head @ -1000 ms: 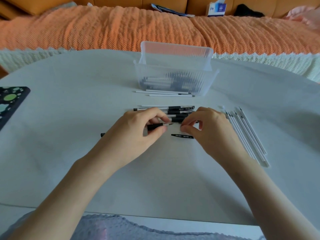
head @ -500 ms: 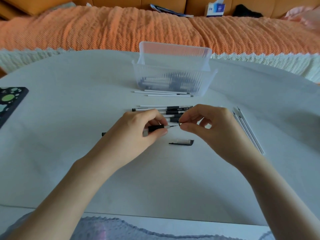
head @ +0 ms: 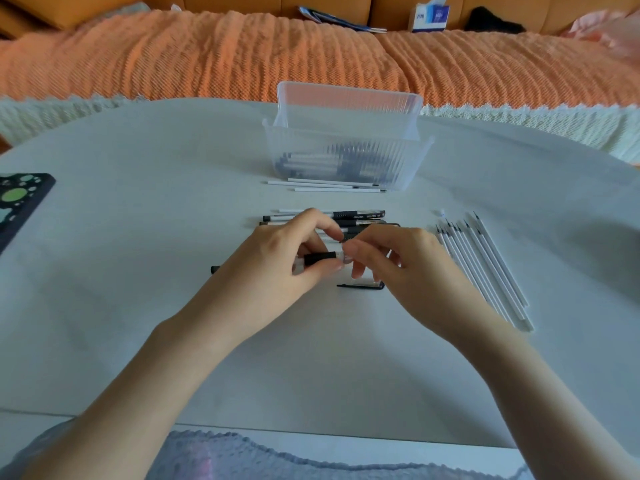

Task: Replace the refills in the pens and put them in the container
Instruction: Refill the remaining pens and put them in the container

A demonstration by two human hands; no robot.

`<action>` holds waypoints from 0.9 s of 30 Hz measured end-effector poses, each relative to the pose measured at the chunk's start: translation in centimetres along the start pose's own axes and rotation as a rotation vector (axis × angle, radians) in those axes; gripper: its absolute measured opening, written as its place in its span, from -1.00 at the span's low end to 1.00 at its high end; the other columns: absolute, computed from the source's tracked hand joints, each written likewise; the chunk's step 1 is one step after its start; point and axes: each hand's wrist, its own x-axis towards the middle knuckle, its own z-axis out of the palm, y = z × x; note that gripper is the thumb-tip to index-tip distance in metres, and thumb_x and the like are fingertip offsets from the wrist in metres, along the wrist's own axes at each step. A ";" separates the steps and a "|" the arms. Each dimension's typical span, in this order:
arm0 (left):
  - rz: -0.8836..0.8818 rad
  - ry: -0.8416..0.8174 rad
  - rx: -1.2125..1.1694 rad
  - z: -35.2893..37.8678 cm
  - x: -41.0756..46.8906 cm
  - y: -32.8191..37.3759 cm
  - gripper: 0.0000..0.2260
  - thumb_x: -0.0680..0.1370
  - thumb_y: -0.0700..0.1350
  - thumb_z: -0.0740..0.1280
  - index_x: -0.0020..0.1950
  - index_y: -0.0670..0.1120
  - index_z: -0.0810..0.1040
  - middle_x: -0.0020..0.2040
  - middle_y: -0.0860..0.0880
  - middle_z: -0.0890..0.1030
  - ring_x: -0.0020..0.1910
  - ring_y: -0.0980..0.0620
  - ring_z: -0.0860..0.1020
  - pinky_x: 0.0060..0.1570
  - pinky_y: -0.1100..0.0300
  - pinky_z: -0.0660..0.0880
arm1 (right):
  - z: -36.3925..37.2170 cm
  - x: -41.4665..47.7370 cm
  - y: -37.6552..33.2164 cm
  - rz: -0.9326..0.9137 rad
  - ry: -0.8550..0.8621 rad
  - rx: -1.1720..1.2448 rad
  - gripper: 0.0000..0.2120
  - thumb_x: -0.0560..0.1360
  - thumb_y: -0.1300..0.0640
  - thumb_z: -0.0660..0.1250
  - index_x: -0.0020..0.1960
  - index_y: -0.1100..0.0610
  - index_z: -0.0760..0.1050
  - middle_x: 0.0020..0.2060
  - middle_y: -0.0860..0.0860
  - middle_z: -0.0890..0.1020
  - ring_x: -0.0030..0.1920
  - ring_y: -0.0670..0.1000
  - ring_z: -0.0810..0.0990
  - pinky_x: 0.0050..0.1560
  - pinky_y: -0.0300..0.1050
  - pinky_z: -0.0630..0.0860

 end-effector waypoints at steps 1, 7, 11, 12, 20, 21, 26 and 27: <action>0.002 -0.002 -0.011 0.0 0.0 0.1 -0.81 0.46 -0.06 0.41 0.02 0.06 0.47 -0.21 0.14 0.63 -0.14 0.22 0.57 -0.09 0.25 0.49 | 0.0 0.0 0.0 0.002 0.003 0.003 -0.82 0.53 0.01 0.25 -0.24 -0.09 0.50 -0.38 -0.12 0.58 -0.35 -0.19 0.48 -0.30 -0.37 0.36; 0.021 0.008 -0.011 0.0 0.1 0.1 -0.79 0.46 -0.03 0.39 0.03 0.09 0.42 -0.22 0.15 0.61 -0.18 0.19 0.56 -0.12 0.21 0.48 | -0.5 0.0 0.2 0.013 -0.023 0.117 -0.87 0.41 0.09 0.43 -0.06 -0.01 0.54 -0.23 -0.12 0.61 -0.27 -0.10 0.55 -0.23 -0.20 0.49; 0.000 0.001 -0.025 0.1 0.1 0.0 -0.74 0.45 -0.03 0.41 0.02 0.11 0.36 -0.22 0.16 0.60 -0.20 0.11 0.55 -0.12 0.14 0.48 | -0.4 -0.1 0.2 0.044 -0.016 0.090 -0.87 0.49 0.08 0.34 -0.23 0.05 0.55 -0.41 -0.15 0.59 -0.38 -0.15 0.53 -0.32 -0.39 0.40; 0.004 0.001 -0.024 0.1 0.1 0.0 -0.73 0.45 -0.04 0.42 0.02 0.10 0.36 -0.22 0.15 0.61 -0.19 0.15 0.55 -0.12 0.18 0.48 | -0.4 -0.1 0.1 0.047 -0.011 0.066 -0.79 0.52 0.04 0.29 -0.26 0.07 0.55 -0.44 -0.19 0.58 -0.40 -0.18 0.51 -0.34 -0.42 0.37; 0.001 -0.011 -0.028 0.0 0.0 0.1 -0.74 0.45 -0.04 0.42 0.02 0.10 0.38 -0.20 0.15 0.61 -0.17 0.18 0.55 -0.10 0.24 0.45 | -0.8 -0.2 0.1 0.033 -0.033 0.164 -0.96 0.43 0.11 0.42 -0.16 0.02 0.55 -0.32 -0.13 0.60 -0.35 -0.11 0.54 -0.27 -0.25 0.49; 0.002 -0.018 -0.026 0.1 0.0 0.1 -0.74 0.45 -0.04 0.42 0.02 0.11 0.38 -0.19 0.15 0.61 -0.16 0.17 0.55 -0.10 0.22 0.45 | -0.6 -0.2 0.1 0.038 -0.035 0.153 -0.95 0.44 0.13 0.40 -0.18 0.03 0.55 -0.34 -0.11 0.60 -0.36 -0.13 0.53 -0.27 -0.27 0.48; 0.012 -0.015 -0.022 0.1 -0.1 0.1 -0.75 0.46 -0.07 0.41 0.00 0.12 0.37 -0.21 0.16 0.61 -0.17 0.18 0.54 -0.14 0.27 0.43 | -0.2 -0.2 -0.2 0.051 0.018 0.040 -0.73 0.53 -0.03 0.23 -0.31 0.01 0.50 -0.44 -0.17 0.58 -0.39 -0.19 0.51 -0.32 -0.42 0.36; 0.010 -0.010 -0.019 0.1 0.0 0.1 -0.74 0.45 -0.08 0.42 0.00 0.12 0.37 -0.21 0.15 0.61 -0.17 0.19 0.54 -0.14 0.28 0.42 | -0.3 -0.2 -0.1 0.053 0.018 0.055 -0.73 0.52 -0.08 0.20 -0.29 -0.01 0.50 -0.41 -0.18 0.59 -0.38 -0.17 0.52 -0.33 -0.42 0.36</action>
